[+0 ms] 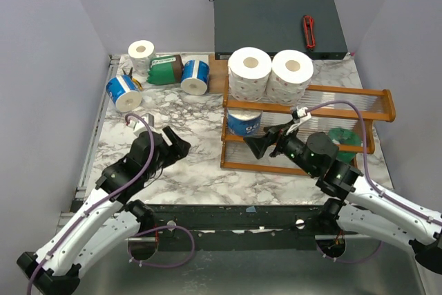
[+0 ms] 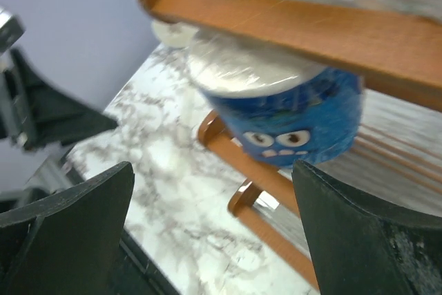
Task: Place and organize the paper towels onto the shelf
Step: Place the paper towel on the shelf, then pick up the paper towel from the center of the board.
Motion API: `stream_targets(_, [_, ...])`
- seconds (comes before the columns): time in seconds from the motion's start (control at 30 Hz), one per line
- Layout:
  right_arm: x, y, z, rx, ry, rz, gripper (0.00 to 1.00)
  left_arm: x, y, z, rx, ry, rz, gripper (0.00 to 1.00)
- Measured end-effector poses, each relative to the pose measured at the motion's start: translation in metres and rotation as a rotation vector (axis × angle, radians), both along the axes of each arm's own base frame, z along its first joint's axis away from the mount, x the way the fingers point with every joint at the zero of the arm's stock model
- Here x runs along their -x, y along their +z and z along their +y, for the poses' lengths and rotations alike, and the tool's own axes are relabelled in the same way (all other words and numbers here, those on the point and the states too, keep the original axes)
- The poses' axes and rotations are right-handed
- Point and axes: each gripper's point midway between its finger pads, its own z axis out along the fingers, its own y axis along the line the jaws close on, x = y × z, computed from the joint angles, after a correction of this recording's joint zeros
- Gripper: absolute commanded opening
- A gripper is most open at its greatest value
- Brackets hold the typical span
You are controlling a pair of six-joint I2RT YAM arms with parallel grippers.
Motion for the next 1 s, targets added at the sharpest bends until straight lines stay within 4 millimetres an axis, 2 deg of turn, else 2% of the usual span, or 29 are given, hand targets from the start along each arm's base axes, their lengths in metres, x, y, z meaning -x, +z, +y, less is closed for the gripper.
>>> stream_targets(0.2, [0.031, 0.001, 0.007, -0.021, 0.158, 0.010, 0.99, -0.025, 0.015, 0.016, -0.004, 0.086, 0.002, 0.77])
stream_targets(0.43, [0.053, -0.028, 0.008, -0.013, 0.242, 0.094, 0.98, -0.056, 0.019, 0.018, 0.111, 0.175, 0.042, 0.77])
stream_targets(0.57, [0.060, -0.043, 0.006, -0.001, 0.258, 0.139, 0.98, -0.073, 0.018, 0.028, 0.206, 0.270, 0.045, 0.80])
stream_targets(0.8, [0.066, -0.046, 0.002, -0.011, 0.268, 0.152, 0.98, -0.098, 0.020, 0.063, 0.302, 0.452, 0.000, 0.86])
stream_targets(0.9, [0.068, -0.054, 0.001, 0.001, 0.271, 0.165, 0.98, -0.113, 0.024, 0.063, 0.327, 0.458, -0.041, 0.86])
stream_targets(1.0, [0.069, -0.061, 0.001, 0.015, 0.273, 0.181, 0.98, -0.136, 0.026, 0.054, 0.361, 0.420, -0.081, 0.86])
